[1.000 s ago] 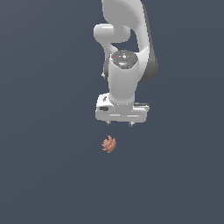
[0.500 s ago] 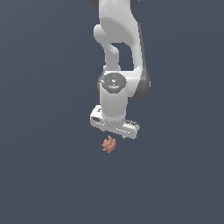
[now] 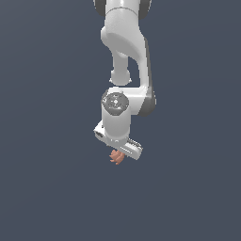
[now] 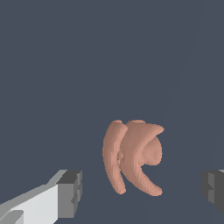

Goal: Pick up the object and move it to a goal position.

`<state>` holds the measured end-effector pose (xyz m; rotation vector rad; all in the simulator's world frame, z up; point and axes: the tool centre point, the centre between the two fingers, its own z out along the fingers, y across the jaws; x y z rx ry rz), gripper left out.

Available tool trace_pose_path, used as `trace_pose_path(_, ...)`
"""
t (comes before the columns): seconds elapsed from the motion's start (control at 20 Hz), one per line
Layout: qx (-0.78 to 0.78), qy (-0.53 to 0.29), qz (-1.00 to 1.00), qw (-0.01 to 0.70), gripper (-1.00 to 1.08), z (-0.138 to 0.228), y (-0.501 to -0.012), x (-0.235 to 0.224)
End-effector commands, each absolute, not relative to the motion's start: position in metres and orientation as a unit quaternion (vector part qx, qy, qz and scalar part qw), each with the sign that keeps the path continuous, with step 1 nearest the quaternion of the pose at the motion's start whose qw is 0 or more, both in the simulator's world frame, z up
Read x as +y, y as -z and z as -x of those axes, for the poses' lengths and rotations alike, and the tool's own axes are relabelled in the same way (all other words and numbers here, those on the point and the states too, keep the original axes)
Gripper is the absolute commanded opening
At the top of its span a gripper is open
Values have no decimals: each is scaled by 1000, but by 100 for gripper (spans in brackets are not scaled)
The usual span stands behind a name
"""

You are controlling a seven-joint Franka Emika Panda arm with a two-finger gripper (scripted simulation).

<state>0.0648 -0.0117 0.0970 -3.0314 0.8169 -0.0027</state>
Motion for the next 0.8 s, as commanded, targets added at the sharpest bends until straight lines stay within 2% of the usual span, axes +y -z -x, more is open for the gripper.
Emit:
trace_pose_path(0.0, 270, 0, 963, 0, 100, -66, -93, -14)
trace_pose_path(0.4, 272, 0, 962, 0, 100, -66, -86, -14)
trace_pose_path(0.75, 274, 0, 962, 0, 100, -65, -51, -15)
